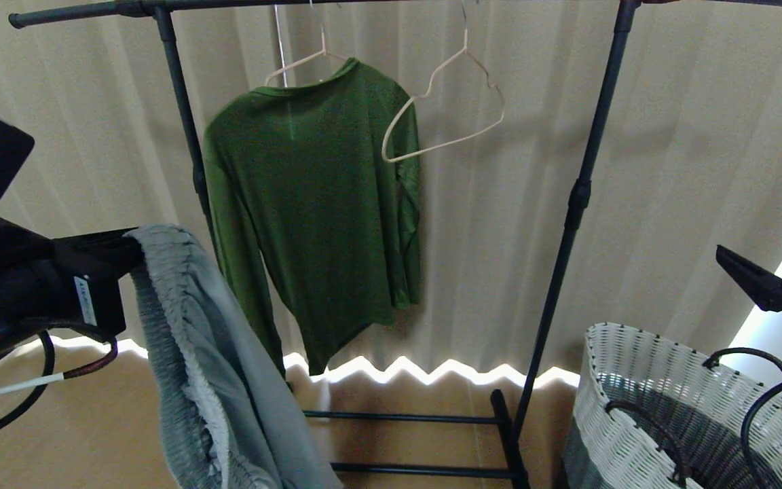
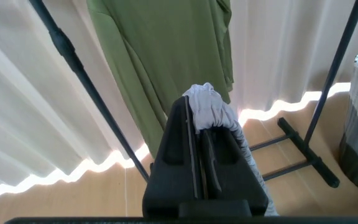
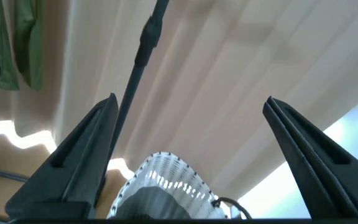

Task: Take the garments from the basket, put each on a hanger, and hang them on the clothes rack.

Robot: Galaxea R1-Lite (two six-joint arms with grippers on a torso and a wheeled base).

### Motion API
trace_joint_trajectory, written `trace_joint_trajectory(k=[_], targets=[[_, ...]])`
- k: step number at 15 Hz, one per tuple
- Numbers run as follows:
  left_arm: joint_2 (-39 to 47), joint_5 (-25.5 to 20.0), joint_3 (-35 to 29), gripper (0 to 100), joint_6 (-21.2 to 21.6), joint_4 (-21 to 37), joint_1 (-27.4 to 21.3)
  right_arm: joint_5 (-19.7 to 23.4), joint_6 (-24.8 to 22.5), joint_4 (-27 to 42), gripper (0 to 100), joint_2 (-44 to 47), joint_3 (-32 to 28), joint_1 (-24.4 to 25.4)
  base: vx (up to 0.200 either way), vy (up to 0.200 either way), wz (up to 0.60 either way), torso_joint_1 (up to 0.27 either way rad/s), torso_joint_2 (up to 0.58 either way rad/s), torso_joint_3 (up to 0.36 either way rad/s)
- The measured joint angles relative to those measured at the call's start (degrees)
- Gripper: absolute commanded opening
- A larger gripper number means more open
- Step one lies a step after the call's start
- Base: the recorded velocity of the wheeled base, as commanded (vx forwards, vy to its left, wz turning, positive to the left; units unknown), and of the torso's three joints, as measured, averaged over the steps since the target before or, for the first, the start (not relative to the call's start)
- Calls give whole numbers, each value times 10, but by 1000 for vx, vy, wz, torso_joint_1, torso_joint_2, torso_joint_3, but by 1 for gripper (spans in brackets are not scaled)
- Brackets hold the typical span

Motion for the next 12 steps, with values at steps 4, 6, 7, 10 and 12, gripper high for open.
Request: trace_joint_trajectory(k=[4,6,7,10,12], targets=[[-3,0,17,0,21,0,0,0,1,0,100,0,16,-1,0,0,0,17,-69,-51],[-2,0,18,0,26,-5,0,0,1,-1,100,-3,21,-1,0,0,0,56,-234,-256],[-2,0,18,0,28,-6,0,0,1,0,100,-5,23,-1,0,0,0,105,-271,-300],[0,0,19,0,38,-8,-1,0,1,-1,100,-9,23,-1,0,0,0,173,-531,-295],[0,0,20,0,38,-11,-1,0,1,0,100,-10,23,-1,0,0,0,171,-471,-288]])
